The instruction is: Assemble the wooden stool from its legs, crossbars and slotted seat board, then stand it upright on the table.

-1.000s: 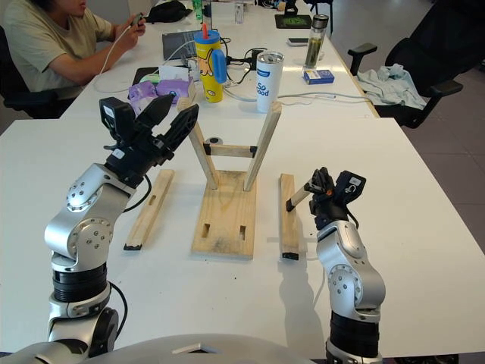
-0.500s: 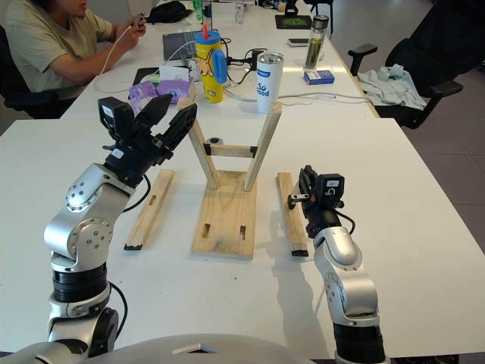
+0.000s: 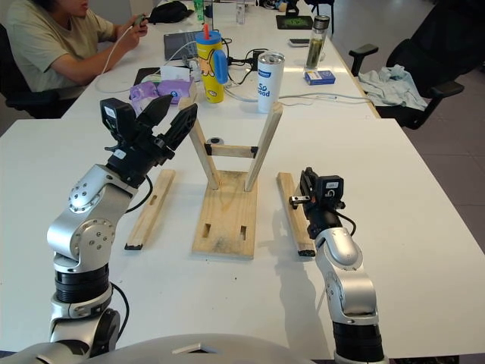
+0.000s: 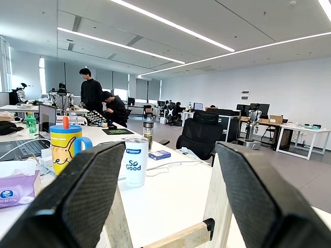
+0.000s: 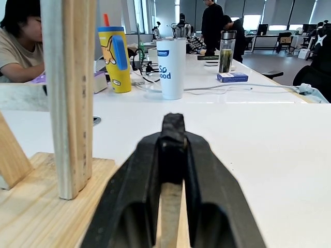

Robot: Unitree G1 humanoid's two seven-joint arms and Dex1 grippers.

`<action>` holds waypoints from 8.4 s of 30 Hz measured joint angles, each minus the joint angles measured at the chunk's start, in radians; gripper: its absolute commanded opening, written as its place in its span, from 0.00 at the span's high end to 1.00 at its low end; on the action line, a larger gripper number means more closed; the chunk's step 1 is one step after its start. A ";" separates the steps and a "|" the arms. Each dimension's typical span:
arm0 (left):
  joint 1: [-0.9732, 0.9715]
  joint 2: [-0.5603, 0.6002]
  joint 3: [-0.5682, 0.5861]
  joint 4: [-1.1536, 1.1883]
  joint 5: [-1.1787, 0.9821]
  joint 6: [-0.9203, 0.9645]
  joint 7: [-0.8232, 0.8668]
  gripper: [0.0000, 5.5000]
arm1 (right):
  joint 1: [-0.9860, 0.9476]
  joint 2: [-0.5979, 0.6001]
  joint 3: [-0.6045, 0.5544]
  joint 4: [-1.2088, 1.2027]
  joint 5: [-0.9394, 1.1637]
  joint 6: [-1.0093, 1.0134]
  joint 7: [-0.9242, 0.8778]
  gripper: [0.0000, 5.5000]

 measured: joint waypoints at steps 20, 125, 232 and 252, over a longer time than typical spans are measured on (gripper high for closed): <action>0.000 -0.011 -0.002 -0.001 0.004 -0.009 0.011 0.41 | 0.020 0.002 0.010 0.099 -0.043 -0.186 0.088 0.92; 0.121 -0.048 0.011 -0.079 0.031 -0.088 0.114 0.41 | 0.042 -0.256 -0.155 -0.176 0.137 0.649 0.322 0.25; 0.087 0.592 0.480 0.374 -0.869 0.501 -0.414 0.63 | -0.231 -0.524 0.391 0.085 0.082 0.017 1.039 0.30; 0.025 0.500 0.284 0.237 -0.643 0.386 -0.476 0.63 | -0.412 -0.461 0.451 0.664 -0.438 -0.764 0.792 0.30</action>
